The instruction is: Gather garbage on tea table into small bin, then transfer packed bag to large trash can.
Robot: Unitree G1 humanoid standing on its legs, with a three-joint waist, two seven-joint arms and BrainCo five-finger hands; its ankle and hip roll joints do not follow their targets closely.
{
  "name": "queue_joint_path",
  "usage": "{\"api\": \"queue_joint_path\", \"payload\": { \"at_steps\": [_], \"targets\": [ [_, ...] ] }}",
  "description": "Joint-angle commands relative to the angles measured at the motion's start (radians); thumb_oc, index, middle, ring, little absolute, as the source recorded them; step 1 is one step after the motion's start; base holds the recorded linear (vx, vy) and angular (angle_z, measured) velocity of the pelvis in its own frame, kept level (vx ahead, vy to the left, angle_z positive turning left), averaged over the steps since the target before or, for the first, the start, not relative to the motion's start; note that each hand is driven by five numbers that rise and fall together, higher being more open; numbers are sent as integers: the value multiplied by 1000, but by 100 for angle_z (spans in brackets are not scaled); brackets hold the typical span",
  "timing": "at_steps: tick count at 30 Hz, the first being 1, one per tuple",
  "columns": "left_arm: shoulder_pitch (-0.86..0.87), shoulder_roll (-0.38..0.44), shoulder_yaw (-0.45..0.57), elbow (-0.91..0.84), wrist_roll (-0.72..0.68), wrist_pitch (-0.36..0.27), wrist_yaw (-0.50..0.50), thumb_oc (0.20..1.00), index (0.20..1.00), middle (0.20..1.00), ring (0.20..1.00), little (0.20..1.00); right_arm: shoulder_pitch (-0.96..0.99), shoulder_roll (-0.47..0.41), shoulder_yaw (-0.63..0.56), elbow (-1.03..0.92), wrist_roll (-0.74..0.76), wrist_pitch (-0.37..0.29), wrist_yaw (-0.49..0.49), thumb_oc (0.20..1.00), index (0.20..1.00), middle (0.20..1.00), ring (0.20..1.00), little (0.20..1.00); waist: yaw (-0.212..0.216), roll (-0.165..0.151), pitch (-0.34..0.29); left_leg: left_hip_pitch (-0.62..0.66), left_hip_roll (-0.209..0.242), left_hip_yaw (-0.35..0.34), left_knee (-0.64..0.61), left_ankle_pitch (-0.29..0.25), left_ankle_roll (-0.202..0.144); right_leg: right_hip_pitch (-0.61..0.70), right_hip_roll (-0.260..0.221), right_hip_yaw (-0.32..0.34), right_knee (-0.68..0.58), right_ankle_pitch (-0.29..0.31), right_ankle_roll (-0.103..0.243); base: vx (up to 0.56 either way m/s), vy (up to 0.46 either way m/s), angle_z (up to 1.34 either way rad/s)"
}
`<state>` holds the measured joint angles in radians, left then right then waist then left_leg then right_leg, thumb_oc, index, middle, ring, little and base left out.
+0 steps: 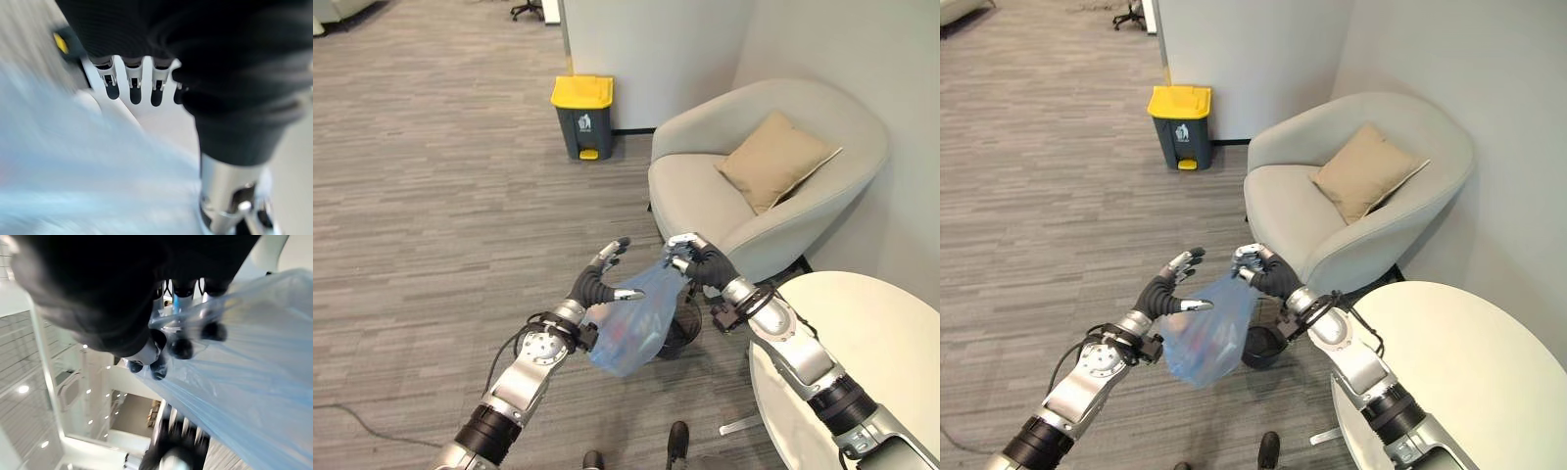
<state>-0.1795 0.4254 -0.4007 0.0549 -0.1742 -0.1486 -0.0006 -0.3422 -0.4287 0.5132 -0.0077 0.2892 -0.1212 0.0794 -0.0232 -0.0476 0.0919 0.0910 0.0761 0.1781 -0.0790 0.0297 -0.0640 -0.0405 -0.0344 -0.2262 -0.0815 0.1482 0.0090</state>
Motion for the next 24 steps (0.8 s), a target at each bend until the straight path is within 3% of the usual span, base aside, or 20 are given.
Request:
{"api": "queue_joint_path", "payload": {
  "at_steps": [1,17,24],
  "targets": [
    [-45,7,-16,54,28,-60,11,1000,1000,1000,1000,1000,-121,56,-1,-40,54,-59,4,200,200,200,200,200,-11,-27,-45,-33,-21,-23,-8,-61,3,63,-9,48,28,-188,77,17,16,-9],
    [18,-52,-89,185,24,-19,-29,1000,1000,1000,1000,1000,-263,132,28,-18,63,-60,-43,200,200,200,200,200,10,-36,-58,-12,-26,-21,-8,-71,14,93,-12,55,14,-182,80,9,9,-2],
    [-30,-76,-126,262,132,-2,4,1000,1000,1000,1000,1000,-315,209,77,-26,104,-66,-41,200,200,200,200,200,10,-35,-62,-10,-28,-18,-8,-73,20,91,-16,62,13,-174,83,-4,8,-1]
  ]
}}
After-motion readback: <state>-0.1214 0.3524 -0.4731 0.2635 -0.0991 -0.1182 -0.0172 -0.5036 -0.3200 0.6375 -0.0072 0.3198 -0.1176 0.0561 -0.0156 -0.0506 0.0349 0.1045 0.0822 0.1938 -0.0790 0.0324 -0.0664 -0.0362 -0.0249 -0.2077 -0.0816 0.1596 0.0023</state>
